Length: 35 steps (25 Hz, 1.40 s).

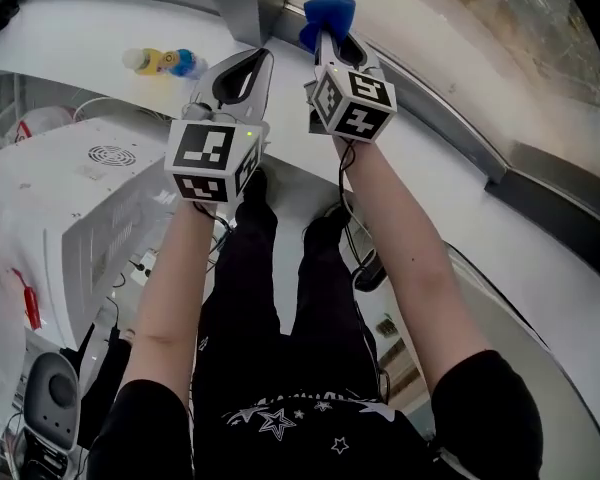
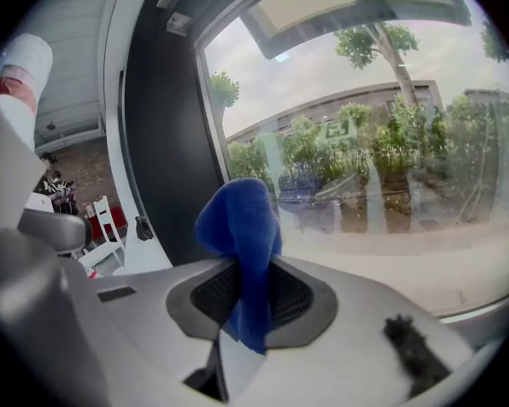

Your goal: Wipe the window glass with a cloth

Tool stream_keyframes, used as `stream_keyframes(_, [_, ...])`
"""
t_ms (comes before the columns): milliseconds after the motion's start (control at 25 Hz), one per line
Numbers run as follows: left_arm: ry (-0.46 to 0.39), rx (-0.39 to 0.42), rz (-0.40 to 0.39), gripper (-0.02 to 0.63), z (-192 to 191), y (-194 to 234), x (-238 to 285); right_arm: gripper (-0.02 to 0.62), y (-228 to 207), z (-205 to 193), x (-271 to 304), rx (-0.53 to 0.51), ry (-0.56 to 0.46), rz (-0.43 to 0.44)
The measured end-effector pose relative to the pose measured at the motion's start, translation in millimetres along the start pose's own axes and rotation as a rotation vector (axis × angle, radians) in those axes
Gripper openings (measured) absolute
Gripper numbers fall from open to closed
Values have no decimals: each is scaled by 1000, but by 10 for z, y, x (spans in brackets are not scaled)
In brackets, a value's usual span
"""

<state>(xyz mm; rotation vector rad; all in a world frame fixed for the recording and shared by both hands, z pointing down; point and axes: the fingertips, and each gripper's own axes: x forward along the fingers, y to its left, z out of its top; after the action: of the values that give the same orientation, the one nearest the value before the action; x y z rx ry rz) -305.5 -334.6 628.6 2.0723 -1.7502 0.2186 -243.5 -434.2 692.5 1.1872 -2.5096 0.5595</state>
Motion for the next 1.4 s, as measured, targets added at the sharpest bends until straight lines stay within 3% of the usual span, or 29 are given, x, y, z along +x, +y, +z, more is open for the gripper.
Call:
stream_keyframes(80, [-10, -34, 11, 8, -1, 139, 27, 75, 93, -29, 200, -7, 0, 6])
stream_keyframes(360, [-3, -40, -6, 8, -31, 312, 163, 75, 103, -91, 645, 1, 17, -16])
stream_keyframes(760, [47, -10, -26, 8, -192, 76, 297, 77, -341, -222, 441, -16, 44, -31])
stream_keyframes(1080, [81, 34, -94, 8, -265, -642, 558, 77, -1135, -398, -170, 17, 56, -117])
stream_keyframes(1400, [118, 110, -243, 8, -349, -1835, 895, 77, -2190, -507, -1034, 78, 42, -241])
